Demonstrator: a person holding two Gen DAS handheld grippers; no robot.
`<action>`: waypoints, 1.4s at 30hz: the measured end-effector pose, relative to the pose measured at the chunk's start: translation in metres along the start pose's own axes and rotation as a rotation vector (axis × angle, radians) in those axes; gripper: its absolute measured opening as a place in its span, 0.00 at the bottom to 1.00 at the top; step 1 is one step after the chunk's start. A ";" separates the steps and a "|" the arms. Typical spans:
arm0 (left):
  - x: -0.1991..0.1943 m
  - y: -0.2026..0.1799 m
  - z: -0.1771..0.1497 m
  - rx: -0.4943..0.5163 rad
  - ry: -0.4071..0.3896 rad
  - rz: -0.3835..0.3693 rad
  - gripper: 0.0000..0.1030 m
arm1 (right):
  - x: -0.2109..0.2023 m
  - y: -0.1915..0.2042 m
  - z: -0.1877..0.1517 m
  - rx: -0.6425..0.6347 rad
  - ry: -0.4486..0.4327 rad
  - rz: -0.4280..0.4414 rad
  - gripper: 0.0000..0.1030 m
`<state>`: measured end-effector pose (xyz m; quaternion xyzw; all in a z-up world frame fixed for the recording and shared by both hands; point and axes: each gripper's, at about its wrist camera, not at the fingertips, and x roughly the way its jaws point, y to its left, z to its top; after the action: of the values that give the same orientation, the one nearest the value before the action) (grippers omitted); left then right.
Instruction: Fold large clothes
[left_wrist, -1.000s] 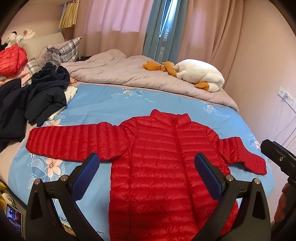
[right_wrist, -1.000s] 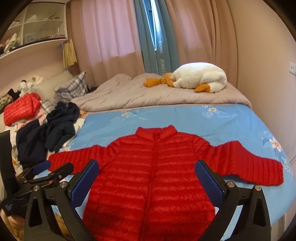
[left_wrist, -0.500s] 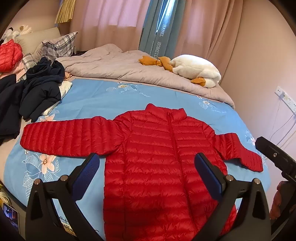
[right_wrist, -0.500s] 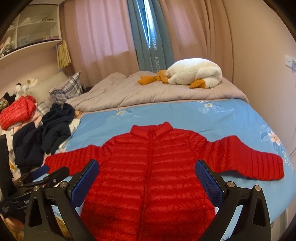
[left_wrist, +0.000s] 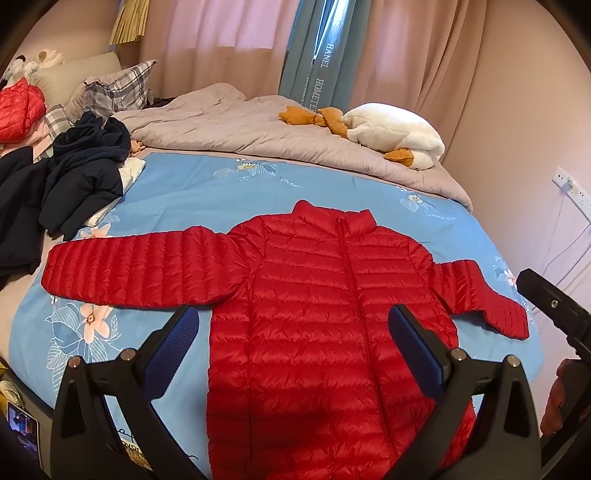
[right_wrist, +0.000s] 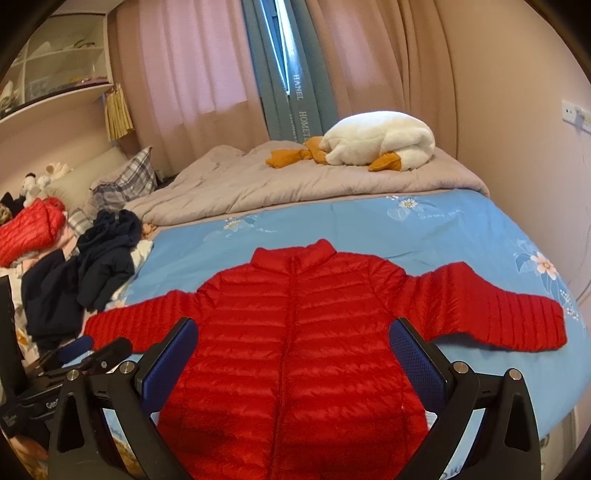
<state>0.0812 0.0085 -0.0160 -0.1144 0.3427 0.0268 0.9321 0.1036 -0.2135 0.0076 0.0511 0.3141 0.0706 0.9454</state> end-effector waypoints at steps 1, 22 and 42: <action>0.000 0.001 0.000 -0.001 0.000 -0.001 0.99 | 0.000 -0.001 0.000 0.004 -0.001 0.000 0.99; 0.059 0.000 -0.029 -0.030 0.124 0.009 0.99 | 0.007 -0.111 -0.002 0.330 -0.035 -0.150 0.98; 0.118 -0.012 -0.065 -0.085 0.273 0.006 0.95 | 0.050 -0.345 -0.087 0.929 0.026 -0.573 0.71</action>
<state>0.1320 -0.0221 -0.1382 -0.1556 0.4652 0.0282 0.8710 0.1258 -0.5402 -0.1393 0.3749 0.3254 -0.3354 0.8007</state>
